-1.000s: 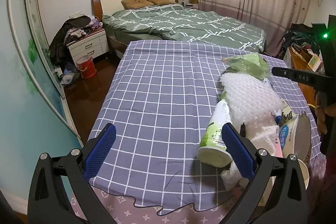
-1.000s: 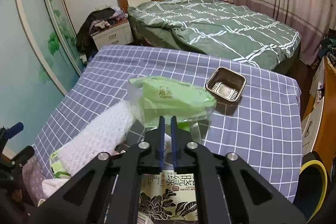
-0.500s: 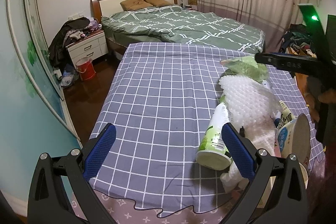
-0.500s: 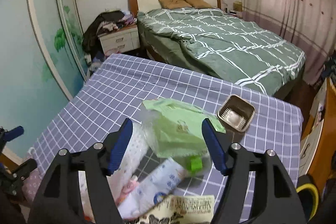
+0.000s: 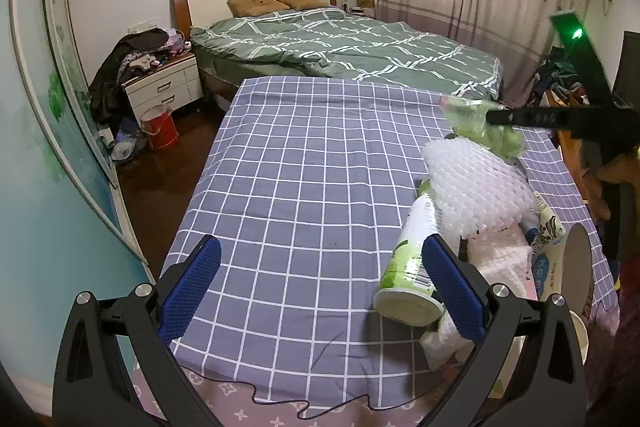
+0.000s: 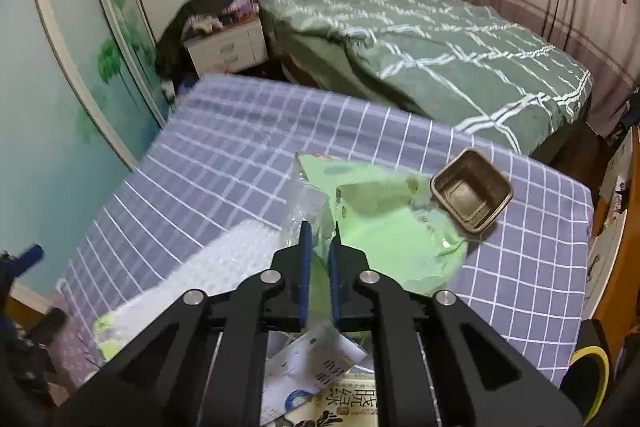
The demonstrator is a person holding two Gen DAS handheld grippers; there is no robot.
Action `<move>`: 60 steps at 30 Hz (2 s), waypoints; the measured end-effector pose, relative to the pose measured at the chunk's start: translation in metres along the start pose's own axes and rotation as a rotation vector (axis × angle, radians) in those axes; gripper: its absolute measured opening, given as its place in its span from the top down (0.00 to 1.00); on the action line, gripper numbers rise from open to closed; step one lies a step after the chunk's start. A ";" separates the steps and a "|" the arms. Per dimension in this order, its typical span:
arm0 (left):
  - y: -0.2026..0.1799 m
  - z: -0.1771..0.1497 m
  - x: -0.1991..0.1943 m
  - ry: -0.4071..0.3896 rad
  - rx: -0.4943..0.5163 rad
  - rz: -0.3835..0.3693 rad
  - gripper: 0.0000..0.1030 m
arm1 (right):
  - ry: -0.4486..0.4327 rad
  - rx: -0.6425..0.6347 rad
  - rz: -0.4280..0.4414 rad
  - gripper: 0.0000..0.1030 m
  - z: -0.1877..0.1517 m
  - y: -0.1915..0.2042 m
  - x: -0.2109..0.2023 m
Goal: Collect trash
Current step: 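Reach the right tool to the green plastic bag and grasp it, then carry the green bag with the right tool and release it into the bin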
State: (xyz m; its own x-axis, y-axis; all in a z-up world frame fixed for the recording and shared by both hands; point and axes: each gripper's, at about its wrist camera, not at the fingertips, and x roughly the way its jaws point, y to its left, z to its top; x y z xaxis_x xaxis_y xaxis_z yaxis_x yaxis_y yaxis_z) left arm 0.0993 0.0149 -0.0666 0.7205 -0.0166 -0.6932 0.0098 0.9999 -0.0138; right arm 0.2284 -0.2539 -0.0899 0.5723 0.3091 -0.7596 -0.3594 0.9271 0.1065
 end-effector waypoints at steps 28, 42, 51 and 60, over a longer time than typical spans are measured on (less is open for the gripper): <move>-0.056 -0.026 -0.075 -0.176 0.187 -0.162 0.04 | -0.157 0.411 -0.412 0.93 -0.161 -0.188 -0.163; -0.101 -0.070 -0.108 -0.156 0.431 -0.327 0.04 | 0.012 0.581 -0.438 0.75 -0.226 -0.257 -0.097; -0.102 -0.075 -0.085 -0.111 0.453 -0.381 0.04 | -0.020 0.574 -0.420 0.61 -0.225 -0.243 -0.109; -0.117 -0.078 -0.068 -0.113 0.412 -0.346 0.04 | -0.042 0.578 -0.397 0.60 -0.220 -0.239 -0.114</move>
State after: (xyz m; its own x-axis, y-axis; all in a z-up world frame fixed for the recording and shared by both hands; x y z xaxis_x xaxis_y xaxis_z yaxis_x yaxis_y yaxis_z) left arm -0.0054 -0.1009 -0.0740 0.6972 -0.3666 -0.6161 0.5132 0.8552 0.0719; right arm 0.0870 -0.5574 -0.1694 0.6111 -0.0791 -0.7876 0.3254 0.9321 0.1589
